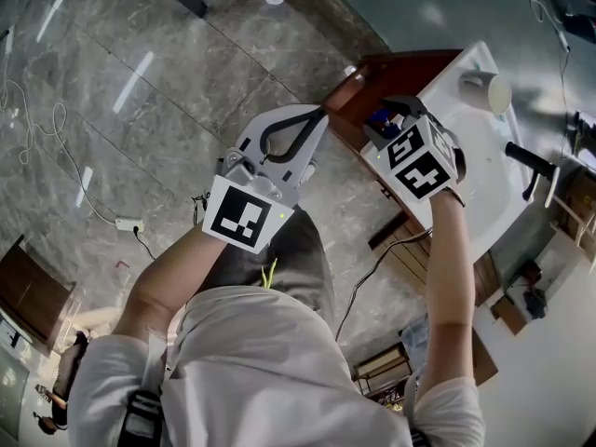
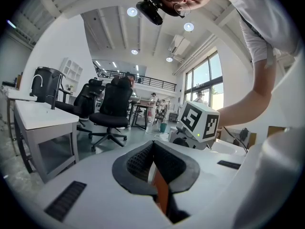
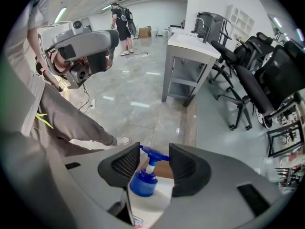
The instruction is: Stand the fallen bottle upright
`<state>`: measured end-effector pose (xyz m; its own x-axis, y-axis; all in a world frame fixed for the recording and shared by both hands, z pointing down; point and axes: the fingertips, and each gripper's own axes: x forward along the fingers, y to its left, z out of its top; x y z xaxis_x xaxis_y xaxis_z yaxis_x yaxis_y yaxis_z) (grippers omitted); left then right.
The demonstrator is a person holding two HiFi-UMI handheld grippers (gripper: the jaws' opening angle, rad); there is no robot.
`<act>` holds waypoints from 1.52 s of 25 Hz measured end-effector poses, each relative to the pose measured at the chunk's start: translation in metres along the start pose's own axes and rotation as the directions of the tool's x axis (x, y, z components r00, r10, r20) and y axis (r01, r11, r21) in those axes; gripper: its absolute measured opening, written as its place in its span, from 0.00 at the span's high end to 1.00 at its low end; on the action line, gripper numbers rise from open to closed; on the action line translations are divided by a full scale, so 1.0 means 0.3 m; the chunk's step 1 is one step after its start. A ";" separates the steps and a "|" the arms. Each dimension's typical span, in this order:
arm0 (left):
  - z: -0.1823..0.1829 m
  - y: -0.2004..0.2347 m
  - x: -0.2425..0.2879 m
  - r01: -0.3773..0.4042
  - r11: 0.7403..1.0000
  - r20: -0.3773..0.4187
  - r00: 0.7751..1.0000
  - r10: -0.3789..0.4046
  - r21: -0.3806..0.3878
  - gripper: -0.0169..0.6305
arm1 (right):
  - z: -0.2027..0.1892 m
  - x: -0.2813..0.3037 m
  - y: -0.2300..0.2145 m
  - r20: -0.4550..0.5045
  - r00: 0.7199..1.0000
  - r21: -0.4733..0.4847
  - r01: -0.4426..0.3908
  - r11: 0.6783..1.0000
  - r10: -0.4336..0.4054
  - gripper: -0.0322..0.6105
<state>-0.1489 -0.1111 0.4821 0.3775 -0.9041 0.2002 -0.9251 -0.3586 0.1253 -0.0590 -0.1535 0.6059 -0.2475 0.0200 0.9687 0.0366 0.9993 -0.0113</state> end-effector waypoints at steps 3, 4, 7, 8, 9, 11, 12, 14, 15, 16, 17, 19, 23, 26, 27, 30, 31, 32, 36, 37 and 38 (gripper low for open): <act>-0.001 -0.002 0.009 0.003 1.000 0.001 1.000 -0.003 -0.002 0.95 | 0.012 -0.024 -0.012 0.046 0.998 0.017 0.041 0.999 -0.042 0.63; -0.002 -0.004 0.012 0.004 1.000 0.000 1.000 -0.004 -0.003 0.95 | 0.017 -0.034 -0.014 0.062 0.997 0.023 0.052 0.998 -0.054 0.63; -0.002 -0.013 0.020 0.012 1.000 -0.001 1.000 -0.012 -0.002 0.95 | 0.029 -0.068 -0.023 0.107 0.990 0.050 0.084 0.995 -0.089 0.63; -0.001 -0.019 0.024 0.015 1.000 -0.002 1.000 -0.015 -0.001 0.95 | 0.031 -0.080 -0.028 0.123 0.987 0.060 0.094 0.994 -0.101 0.63; 0.001 -0.026 0.029 0.019 1.000 -0.003 1.000 -0.019 0.000 0.95 | 0.032 -0.092 -0.032 0.139 0.984 0.070 0.104 0.992 -0.113 0.63; 0.005 -0.042 0.041 0.027 1.000 -0.003 1.000 -0.027 0.003 0.95 | 0.033 -0.119 -0.040 0.171 0.975 0.084 0.126 0.989 -0.138 0.63; 0.007 -0.049 0.047 0.030 1.000 -0.003 1.000 -0.030 0.004 0.95 | 0.035 -0.132 -0.043 0.187 0.971 0.088 0.135 0.987 -0.150 0.63; 0.010 -0.062 0.056 0.035 0.999 -0.001 0.999 -0.035 0.006 0.95 | 0.039 -0.158 -0.048 0.221 0.960 0.097 0.152 0.984 -0.170 0.63; 0.012 -0.068 0.059 0.037 0.999 -0.002 0.999 -0.037 0.008 0.95 | 0.042 -0.172 -0.050 0.239 0.954 0.102 0.160 0.982 -0.180 0.63; 0.013 -0.074 0.061 0.041 0.999 -0.003 0.999 -0.041 0.010 0.95 | 0.044 -0.185 -0.052 0.256 0.948 0.108 0.169 0.980 -0.191 0.63; 0.014 -0.082 0.062 0.045 0.999 -0.006 0.999 -0.045 0.012 0.95 | 0.045 -0.199 -0.054 0.272 0.941 0.114 0.178 0.978 -0.203 0.63; 0.018 -0.098 0.063 0.053 0.998 -0.010 0.999 -0.053 0.016 0.95 | 0.043 -0.227 -0.055 0.302 0.926 0.127 0.195 0.973 -0.225 0.63; 0.040 -0.124 0.074 0.061 0.998 0.000 0.998 -0.061 0.022 0.95 | 0.036 -0.284 -0.060 0.354 0.899 0.156 0.215 0.964 -0.258 0.63; 0.059 -0.147 0.078 0.072 0.997 0.000 0.997 -0.072 0.040 0.95 | 0.035 -0.324 -0.059 0.393 0.875 0.174 0.230 0.957 -0.282 0.63; 0.065 -0.157 0.078 0.077 0.996 0.000 0.997 -0.077 0.045 0.95 | 0.033 -0.339 -0.058 0.408 0.865 0.181 0.238 0.954 -0.293 0.63; 0.084 -0.187 0.078 0.085 0.995 -0.002 0.996 -0.085 0.053 0.95 | 0.014 -0.380 -0.051 0.446 0.834 0.202 0.260 0.944 -0.325 0.63; 0.090 -0.195 0.079 0.087 0.995 -0.003 0.996 -0.087 0.056 0.95 | 0.008 -0.392 -0.050 0.457 0.824 0.207 0.267 0.941 -0.335 0.63; 0.094 -0.202 0.080 0.090 0.994 -0.003 0.996 -0.090 0.061 0.95 | 0.003 -0.405 -0.050 0.468 0.814 0.205 0.277 0.939 -0.343 0.63; 0.103 -0.249 0.093 0.096 0.994 -0.004 0.995 -0.096 0.057 0.95 | -0.024 -0.460 -0.046 0.531 0.765 0.190 0.312 0.931 -0.364 0.63; 0.105 -0.263 0.096 0.095 0.994 -0.002 0.996 -0.095 0.047 0.95 | -0.032 -0.475 -0.044 0.549 0.749 0.186 0.323 0.928 -0.371 0.63; 0.107 -0.278 0.097 0.096 0.995 0.000 0.995 -0.096 0.038 0.95 | -0.040 -0.489 -0.041 0.566 0.733 0.184 0.334 0.924 -0.377 0.63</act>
<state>-0.0620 -0.1150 0.4463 0.4642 -0.8658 0.1870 -0.8857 -0.4519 0.1065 -0.0115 -0.1691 0.4669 -0.7436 -0.3440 0.5734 -0.2269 0.9365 0.2675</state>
